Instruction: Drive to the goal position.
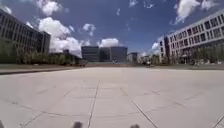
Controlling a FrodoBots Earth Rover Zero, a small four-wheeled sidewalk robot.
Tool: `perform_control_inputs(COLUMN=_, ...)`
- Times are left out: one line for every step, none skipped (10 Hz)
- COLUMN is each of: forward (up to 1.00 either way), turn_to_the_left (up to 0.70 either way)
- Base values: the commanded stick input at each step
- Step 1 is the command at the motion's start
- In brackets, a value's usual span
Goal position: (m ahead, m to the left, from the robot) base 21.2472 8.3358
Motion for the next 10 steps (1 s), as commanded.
perform_control_inputs(forward=0.7, turn_to_the_left=0.01)
perform_control_inputs(forward=0.7, turn_to_the_left=0.02)
perform_control_inputs(forward=0.7, turn_to_the_left=0.03)
perform_control_inputs(forward=0.7, turn_to_the_left=0.03)
perform_control_inputs(forward=0.7, turn_to_the_left=0.03)
perform_control_inputs(forward=0.7, turn_to_the_left=0.03)
perform_control_inputs(forward=0.7, turn_to_the_left=0.02)
perform_control_inputs(forward=0.7, turn_to_the_left=0.02)
perform_control_inputs(forward=0.7, turn_to_the_left=0.02)
perform_control_inputs(forward=0.7, turn_to_the_left=0.02)
